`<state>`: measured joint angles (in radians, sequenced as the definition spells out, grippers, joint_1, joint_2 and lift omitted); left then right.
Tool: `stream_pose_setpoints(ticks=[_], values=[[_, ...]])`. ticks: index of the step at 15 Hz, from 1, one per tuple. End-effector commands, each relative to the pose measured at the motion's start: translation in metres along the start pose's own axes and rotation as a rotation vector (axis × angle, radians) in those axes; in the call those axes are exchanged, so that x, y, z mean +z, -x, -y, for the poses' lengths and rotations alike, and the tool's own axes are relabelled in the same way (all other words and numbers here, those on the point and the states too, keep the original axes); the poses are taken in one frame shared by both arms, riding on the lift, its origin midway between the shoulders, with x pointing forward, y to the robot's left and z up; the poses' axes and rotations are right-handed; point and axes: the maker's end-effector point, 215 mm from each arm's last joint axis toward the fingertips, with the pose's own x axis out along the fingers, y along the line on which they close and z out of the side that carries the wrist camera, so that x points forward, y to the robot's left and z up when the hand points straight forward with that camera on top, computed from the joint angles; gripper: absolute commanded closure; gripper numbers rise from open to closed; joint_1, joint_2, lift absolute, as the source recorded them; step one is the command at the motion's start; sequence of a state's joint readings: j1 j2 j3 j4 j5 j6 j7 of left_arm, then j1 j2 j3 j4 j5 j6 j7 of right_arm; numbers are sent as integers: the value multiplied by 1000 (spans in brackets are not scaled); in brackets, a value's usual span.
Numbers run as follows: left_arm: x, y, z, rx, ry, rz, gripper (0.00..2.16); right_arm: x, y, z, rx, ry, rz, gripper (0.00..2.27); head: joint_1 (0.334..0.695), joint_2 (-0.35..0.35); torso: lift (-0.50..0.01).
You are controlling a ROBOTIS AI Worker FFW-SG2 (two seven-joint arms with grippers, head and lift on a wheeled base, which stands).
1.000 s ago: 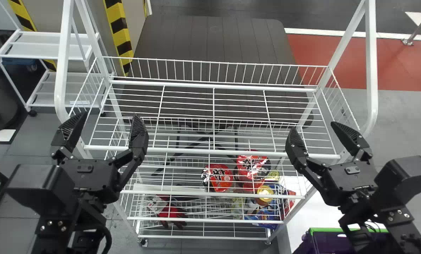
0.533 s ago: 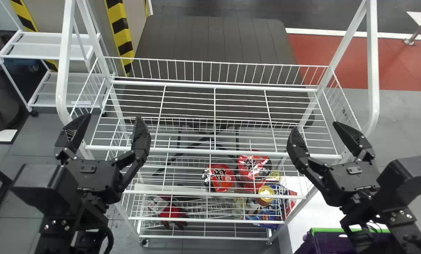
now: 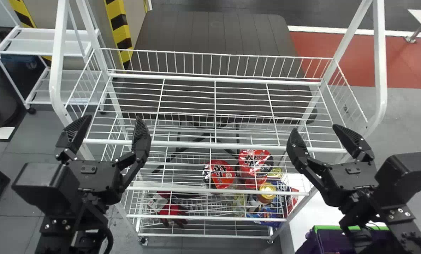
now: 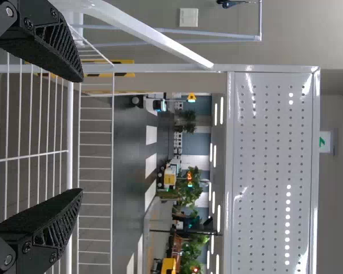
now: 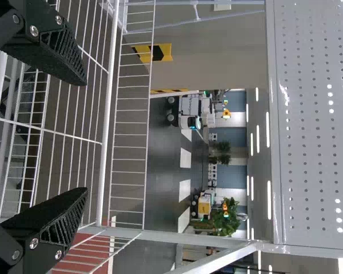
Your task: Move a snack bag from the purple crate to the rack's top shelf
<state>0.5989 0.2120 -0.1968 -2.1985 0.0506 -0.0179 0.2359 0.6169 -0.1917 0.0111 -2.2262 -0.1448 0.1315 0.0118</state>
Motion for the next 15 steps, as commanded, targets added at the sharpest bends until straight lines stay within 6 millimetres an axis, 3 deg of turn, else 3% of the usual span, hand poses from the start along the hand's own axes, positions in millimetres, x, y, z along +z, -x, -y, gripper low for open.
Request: stream_pose_setpoints(ticks=[1,15], values=[[-2,1,0,1,4,-6,134,-2,0,-1,5,-4,-6,174,695,-54,-42],[-5,2,1,-2,10,-21,134,0,4,2,12,-33,1,181,695,-58,-98]])
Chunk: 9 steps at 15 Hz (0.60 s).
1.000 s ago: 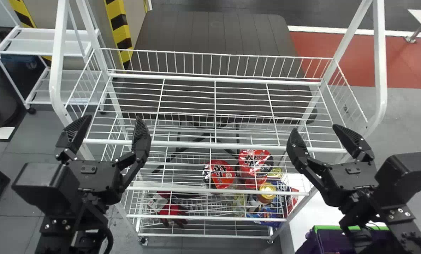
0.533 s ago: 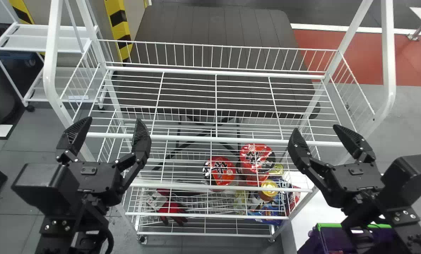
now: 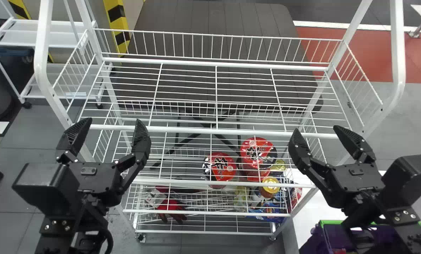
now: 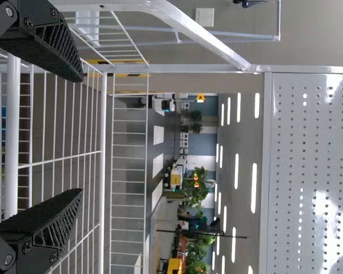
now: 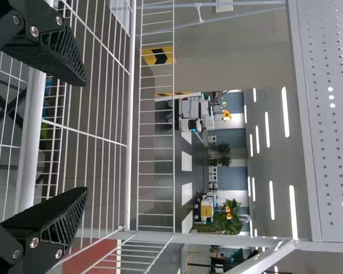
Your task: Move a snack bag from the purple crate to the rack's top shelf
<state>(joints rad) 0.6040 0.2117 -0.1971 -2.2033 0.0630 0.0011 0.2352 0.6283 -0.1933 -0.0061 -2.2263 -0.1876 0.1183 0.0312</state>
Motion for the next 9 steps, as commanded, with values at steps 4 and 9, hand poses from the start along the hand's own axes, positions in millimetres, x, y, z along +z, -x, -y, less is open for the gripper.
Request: stream_pose_setpoints(ticks=[4,9], values=[[-2,2,3,-13,1,-10,134,-2,1,-3,15,-1,-5,181,695,-59,-114],[-4,2,2,-2,6,-14,134,-1,1,-6,26,-3,-3,174,695,-54,-134]])
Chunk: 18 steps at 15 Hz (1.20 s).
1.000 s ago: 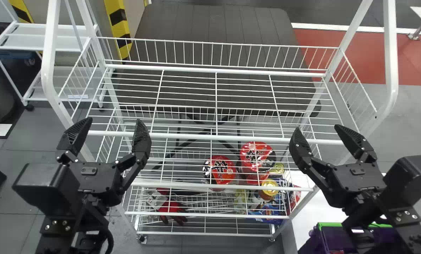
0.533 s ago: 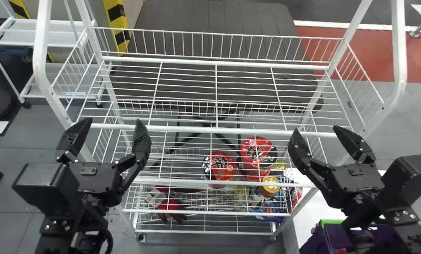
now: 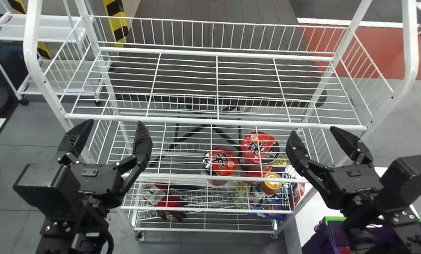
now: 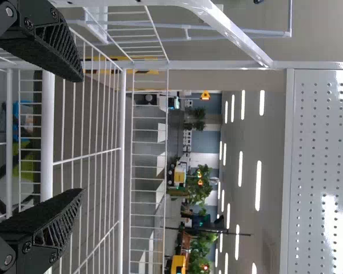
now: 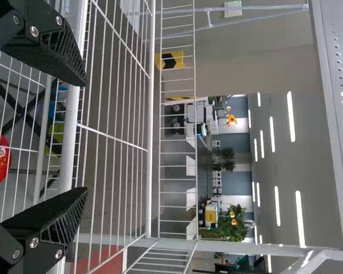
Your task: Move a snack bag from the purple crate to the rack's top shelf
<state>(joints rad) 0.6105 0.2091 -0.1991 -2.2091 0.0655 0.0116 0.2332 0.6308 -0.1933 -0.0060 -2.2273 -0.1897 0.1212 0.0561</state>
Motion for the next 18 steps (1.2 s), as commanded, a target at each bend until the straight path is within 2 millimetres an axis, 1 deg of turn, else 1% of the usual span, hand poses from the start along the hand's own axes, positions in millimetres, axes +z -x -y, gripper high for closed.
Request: stream_pose_setpoints(ticks=[1,5,8,13,18], values=[[0,0,-1,3,0,0,134,1,0,0,1,0,3,164,695,-53,-138],[-1,1,-1,1,4,-4,134,2,1,0,0,8,2,164,695,-51,-154],[-3,0,1,-10,13,-8,134,-4,1,1,1,13,-17,164,695,-53,-166],[-3,0,3,-19,13,-6,134,3,0,0,8,24,3,164,695,-59,-186],[-3,1,3,-18,13,-7,134,2,0,-1,12,28,-2,164,695,-57,-207]])
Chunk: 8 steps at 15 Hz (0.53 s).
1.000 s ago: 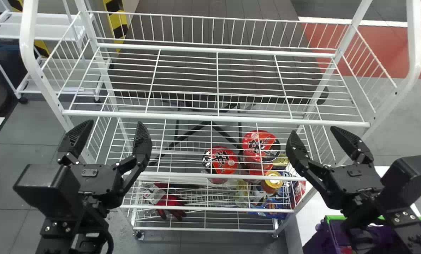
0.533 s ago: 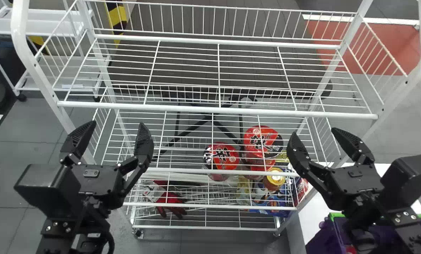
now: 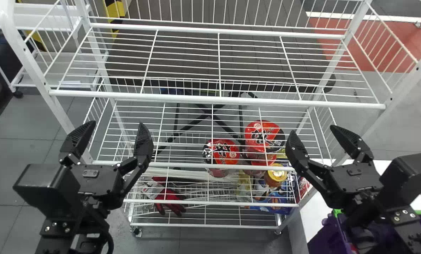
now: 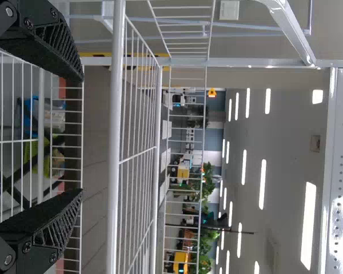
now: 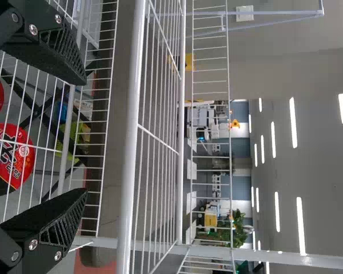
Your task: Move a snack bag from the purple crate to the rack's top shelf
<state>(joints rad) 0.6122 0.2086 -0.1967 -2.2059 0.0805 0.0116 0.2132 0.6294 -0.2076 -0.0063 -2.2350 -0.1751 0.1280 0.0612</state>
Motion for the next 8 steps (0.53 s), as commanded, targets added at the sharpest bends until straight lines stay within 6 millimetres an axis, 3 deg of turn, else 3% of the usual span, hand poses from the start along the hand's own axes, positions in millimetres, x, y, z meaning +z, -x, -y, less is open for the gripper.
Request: stream_pose_setpoints(ticks=[1,8], values=[[1,1,0,0,0,0,134,-1,0,0,1,1,-3,164,695,-56,-210],[-1,2,-1,5,2,-3,134,-4,3,0,0,4,-15,164,695,-55,-239]])
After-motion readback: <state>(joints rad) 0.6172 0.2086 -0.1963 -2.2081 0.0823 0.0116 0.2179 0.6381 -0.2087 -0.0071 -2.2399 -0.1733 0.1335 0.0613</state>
